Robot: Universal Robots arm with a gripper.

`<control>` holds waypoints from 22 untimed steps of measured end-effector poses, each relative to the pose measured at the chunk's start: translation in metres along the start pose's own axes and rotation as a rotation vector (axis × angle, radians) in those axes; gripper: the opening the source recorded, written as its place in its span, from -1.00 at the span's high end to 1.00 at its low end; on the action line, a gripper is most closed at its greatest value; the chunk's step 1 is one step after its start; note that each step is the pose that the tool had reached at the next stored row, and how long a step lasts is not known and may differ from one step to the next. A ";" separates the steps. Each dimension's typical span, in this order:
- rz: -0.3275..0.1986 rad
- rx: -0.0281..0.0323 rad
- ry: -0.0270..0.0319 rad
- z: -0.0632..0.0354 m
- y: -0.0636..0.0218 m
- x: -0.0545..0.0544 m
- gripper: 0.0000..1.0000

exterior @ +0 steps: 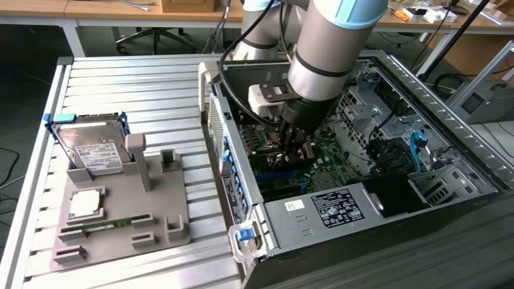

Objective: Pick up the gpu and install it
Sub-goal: 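Insert the gpu into the slot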

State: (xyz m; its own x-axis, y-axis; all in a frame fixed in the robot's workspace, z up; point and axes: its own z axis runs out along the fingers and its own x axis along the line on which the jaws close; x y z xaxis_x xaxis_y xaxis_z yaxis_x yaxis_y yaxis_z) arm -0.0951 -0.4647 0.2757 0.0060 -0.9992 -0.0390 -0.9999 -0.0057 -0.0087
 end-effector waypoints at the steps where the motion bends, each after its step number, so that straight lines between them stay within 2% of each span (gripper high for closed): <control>1: 0.000 -0.0001 0.0004 0.0003 -0.0019 0.000 0.47; 3: 0.000 -0.0002 0.0010 0.0009 -0.0044 0.000 0.47; 8: 0.000 -0.0002 0.0012 0.0009 -0.0044 0.000 0.47; 10: 0.000 -0.0003 0.0039 0.0015 -0.0045 0.000 0.47; 13: 0.000 -0.0002 0.0038 0.0032 -0.0042 -0.002 0.47; 22: 0.000 -0.0003 0.0040 0.0089 0.0012 -0.006 0.47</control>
State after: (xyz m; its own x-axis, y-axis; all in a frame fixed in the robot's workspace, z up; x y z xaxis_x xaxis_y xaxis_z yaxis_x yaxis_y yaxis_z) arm -0.0962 -0.4583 0.2670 0.0062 -0.9994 -0.0350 -0.9999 -0.0059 -0.0084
